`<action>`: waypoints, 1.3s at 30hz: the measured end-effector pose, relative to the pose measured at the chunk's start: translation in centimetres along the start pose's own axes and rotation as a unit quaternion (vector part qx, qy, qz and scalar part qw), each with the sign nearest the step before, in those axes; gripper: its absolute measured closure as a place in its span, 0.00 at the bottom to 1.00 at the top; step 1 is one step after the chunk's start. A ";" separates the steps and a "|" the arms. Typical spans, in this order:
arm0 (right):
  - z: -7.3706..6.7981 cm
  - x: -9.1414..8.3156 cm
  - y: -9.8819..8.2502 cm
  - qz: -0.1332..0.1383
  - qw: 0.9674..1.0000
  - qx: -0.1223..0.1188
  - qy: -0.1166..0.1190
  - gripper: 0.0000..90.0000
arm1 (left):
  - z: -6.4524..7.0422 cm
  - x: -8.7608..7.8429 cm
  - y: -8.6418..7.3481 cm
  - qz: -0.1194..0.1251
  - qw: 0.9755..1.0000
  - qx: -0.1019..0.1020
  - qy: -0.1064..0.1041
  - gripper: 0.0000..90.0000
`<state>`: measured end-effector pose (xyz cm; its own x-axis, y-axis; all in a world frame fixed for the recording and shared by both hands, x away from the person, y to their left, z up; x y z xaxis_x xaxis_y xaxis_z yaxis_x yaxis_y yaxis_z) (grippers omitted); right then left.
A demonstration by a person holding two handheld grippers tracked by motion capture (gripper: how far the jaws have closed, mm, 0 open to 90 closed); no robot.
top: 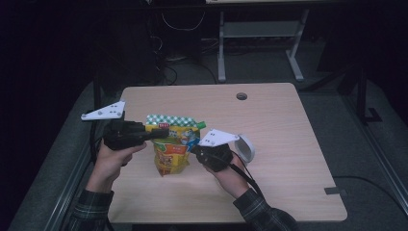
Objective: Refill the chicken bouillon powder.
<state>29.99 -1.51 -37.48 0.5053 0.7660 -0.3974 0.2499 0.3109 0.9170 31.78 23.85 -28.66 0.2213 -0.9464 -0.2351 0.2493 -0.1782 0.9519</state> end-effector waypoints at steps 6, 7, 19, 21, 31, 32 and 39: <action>-0.6 0.1 -0.1 0.008 1.000 -0.012 -0.007 1.00 | 0.2 0.4 0.8 -0.004 1.000 0.001 -0.001 1.00; -0.7 0.1 -0.2 0.008 1.000 -0.012 -0.006 1.00 | 0.2 0.4 0.8 -0.006 1.000 0.003 -0.002 1.00; -2.4 0.8 -0.3 0.016 1.000 -0.011 -0.007 1.00 | 0.2 0.6 1.4 -0.010 1.000 -0.001 -0.005 1.00; -2.7 1.0 -0.4 0.018 1.000 -0.012 -0.007 1.00 | 0.2 0.6 1.5 -0.012 1.000 -0.002 -0.007 1.00; -4.0 1.6 -1.0 0.035 0.999 -0.016 -0.019 1.00 | 0.4 1.9 2.4 -0.037 0.999 0.004 -0.007 1.00; -4.1 1.6 -1.1 0.035 0.999 -0.016 -0.021 1.00 | 0.4 2.0 2.4 -0.039 0.999 0.004 -0.007 1.00; -4.4 1.7 -1.5 0.039 0.999 -0.016 -0.032 1.00 | 0.2 3.3 2.9 -0.055 0.998 0.005 -0.009 1.00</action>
<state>26.85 1.77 -39.34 0.5747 0.7512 -0.3248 0.1815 0.2700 0.9456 33.08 20.18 -26.66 0.1755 -0.9255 -0.3356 0.2620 -0.2847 0.9221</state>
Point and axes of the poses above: each handheld gripper's, and its own axes: x roughly forward along the jaws, y roughly out of its top, z roughly to its right, the point moved 1 cm from there along x, roughly forward along the jaws, and after that the axes turned 2 degrees about y, right-handed, at the moved point
